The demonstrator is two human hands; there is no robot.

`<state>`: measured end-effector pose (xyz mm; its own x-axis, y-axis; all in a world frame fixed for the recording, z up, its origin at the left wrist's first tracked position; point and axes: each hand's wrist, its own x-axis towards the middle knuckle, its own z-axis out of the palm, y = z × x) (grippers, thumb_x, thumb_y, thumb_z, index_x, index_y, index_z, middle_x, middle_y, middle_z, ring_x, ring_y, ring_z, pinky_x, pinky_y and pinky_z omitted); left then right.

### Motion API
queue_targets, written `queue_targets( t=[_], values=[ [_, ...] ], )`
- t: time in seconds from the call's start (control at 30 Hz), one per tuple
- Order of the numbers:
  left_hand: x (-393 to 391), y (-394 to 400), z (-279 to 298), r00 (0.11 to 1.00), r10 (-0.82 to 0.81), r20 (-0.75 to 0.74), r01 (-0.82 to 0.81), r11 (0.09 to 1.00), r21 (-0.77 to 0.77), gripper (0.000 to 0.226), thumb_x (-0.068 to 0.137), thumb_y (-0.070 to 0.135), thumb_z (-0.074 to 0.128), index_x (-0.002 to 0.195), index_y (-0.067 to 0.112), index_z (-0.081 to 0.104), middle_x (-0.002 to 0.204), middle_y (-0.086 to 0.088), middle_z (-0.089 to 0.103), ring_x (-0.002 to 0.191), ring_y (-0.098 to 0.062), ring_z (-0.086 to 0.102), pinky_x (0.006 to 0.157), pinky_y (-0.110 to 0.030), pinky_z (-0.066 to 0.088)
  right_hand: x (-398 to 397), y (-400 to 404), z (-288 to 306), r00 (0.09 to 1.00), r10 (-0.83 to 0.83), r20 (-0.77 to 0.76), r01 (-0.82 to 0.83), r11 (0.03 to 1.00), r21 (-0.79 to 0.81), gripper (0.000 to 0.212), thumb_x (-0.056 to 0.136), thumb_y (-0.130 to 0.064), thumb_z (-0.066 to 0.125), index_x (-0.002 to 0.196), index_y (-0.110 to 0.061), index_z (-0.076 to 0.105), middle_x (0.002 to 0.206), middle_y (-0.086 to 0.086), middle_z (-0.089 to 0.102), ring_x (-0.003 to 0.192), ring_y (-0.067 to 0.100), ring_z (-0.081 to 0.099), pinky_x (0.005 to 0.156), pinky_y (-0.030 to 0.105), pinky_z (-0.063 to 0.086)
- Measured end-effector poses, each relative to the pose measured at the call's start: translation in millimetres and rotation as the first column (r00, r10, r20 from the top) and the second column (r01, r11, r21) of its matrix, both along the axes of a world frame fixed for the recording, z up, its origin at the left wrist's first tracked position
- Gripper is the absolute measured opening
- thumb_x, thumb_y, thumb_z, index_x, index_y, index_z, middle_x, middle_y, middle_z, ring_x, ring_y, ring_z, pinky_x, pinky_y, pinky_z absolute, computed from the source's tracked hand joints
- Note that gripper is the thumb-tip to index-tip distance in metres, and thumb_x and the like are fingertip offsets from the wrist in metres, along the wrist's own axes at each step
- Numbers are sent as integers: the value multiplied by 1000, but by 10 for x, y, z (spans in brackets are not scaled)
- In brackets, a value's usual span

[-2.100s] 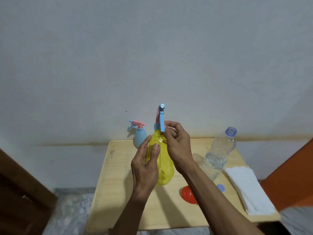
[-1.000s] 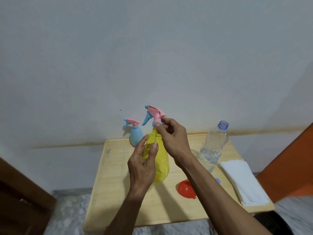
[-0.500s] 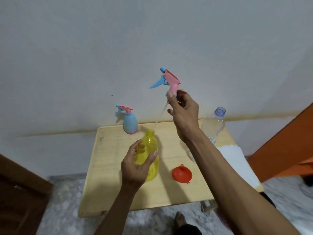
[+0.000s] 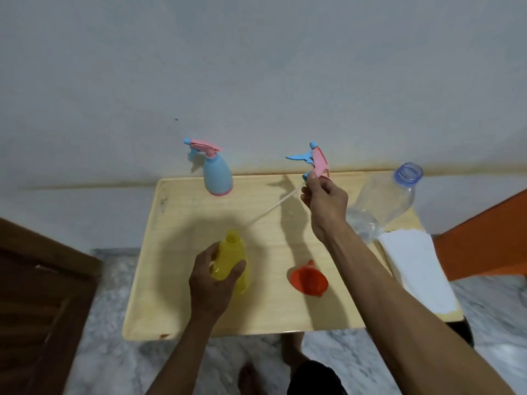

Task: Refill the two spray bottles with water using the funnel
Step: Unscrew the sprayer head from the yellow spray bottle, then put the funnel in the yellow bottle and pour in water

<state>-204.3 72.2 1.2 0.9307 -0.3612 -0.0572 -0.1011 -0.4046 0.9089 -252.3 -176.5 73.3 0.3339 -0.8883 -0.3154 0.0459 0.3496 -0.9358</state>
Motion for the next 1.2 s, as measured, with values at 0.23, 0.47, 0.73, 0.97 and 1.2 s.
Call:
queue_targets(
  t=[0.23, 0.47, 0.73, 0.97, 1.2],
  values=[
    [87, -113, -150, 998, 63, 22, -63, 998, 10, 65, 66, 53, 77, 121, 22, 61, 113, 4, 64, 103, -18, 63, 90, -47, 54, 220, -277, -447, 949, 117, -292, -133, 990, -35, 29, 93, -30, 67, 72, -10, 68, 70, 2, 61, 67, 19, 54, 69, 38, 49],
    [84, -309, -136, 998, 8, 60, -9, 1000, 22, 65, 66, 50, 77, 122, 22, 59, 112, 5, 66, 102, -15, 64, 90, -39, 55, 228, -57, -816, 744, 295, -600, -393, 919, -37, 17, 85, -23, 77, 77, -8, 71, 76, 11, 68, 74, 25, 62, 75, 37, 52],
    [20, -296, -153, 997, -50, 67, 48, 999, 23, 64, 66, 44, 81, 122, 23, 58, 115, 8, 66, 106, -11, 64, 92, -36, 55, 258, 164, -1049, 571, 421, -705, -568, 822, 30, 35, 92, -29, 72, 63, -13, 62, 61, 4, 55, 69, 22, 54, 46, 21, 31],
    [-21, -292, -181, 998, -57, 32, 56, 998, 23, 63, 63, 44, 82, 119, 27, 58, 111, 11, 66, 104, -9, 64, 91, -26, 53, 268, 185, -1151, 549, 390, -739, -574, 819, 5, 30, 93, -30, 71, 97, -1, 75, 87, 14, 71, 80, 24, 62, 49, 13, 34],
    [-6, -274, -206, 995, -89, 36, 89, 996, 23, 61, 68, 35, 87, 121, 27, 57, 113, 13, 66, 104, -5, 62, 92, -22, 50, 99, 181, -905, 569, 334, -751, -591, 801, -91, 37, 90, -27, 74, 116, -1, 72, 109, 17, 73, 99, 27, 65, 77, 27, 43]
  ],
)
